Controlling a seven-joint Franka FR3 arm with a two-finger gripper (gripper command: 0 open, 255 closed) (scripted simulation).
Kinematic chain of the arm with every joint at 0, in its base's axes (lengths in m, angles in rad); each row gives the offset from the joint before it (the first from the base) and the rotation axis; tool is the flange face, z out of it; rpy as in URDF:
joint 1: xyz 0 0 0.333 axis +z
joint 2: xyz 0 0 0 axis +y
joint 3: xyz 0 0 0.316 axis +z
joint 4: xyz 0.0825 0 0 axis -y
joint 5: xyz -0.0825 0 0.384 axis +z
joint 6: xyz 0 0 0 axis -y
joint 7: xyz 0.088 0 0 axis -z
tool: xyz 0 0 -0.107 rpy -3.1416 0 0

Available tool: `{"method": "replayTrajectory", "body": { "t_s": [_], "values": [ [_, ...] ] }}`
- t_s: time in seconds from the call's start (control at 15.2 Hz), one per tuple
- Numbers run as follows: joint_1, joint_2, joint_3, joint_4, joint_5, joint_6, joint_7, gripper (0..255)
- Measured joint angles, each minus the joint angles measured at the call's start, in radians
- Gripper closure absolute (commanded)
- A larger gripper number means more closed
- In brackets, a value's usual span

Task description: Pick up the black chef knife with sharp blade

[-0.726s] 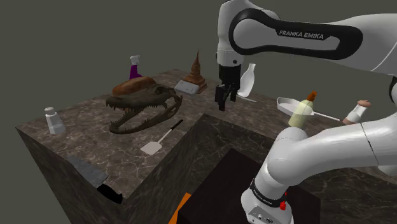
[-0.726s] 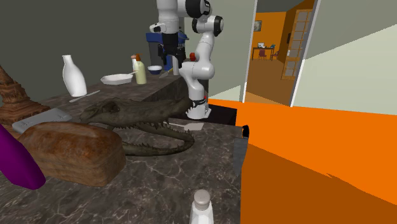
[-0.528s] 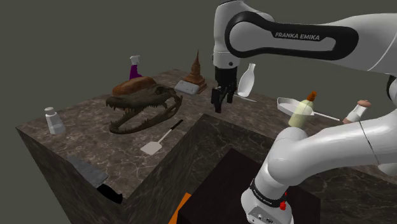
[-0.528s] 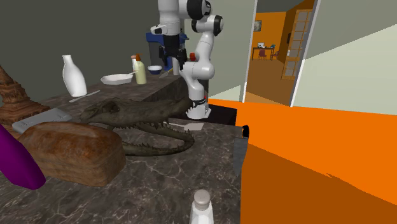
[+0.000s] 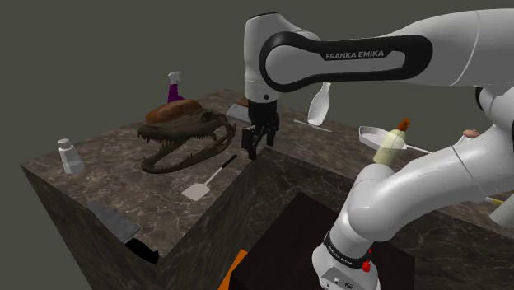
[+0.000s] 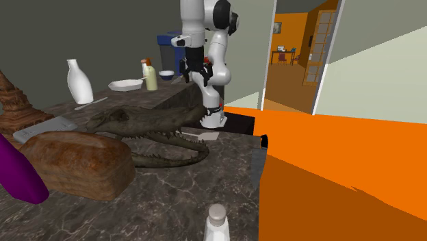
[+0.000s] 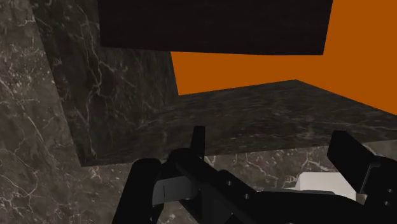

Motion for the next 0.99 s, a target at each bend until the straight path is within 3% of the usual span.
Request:
{"method": "replayTrajectory", "body": {
  "t_s": [0.53, 0.99],
  "values": [
    [0.04, 0.239, 0.123, 0.091, 0.05, 0.186, 0.122, 0],
    [0.064, 0.452, 0.21, 0.217, 0.026, 0.304, 0.227, 0]
  ]
}}
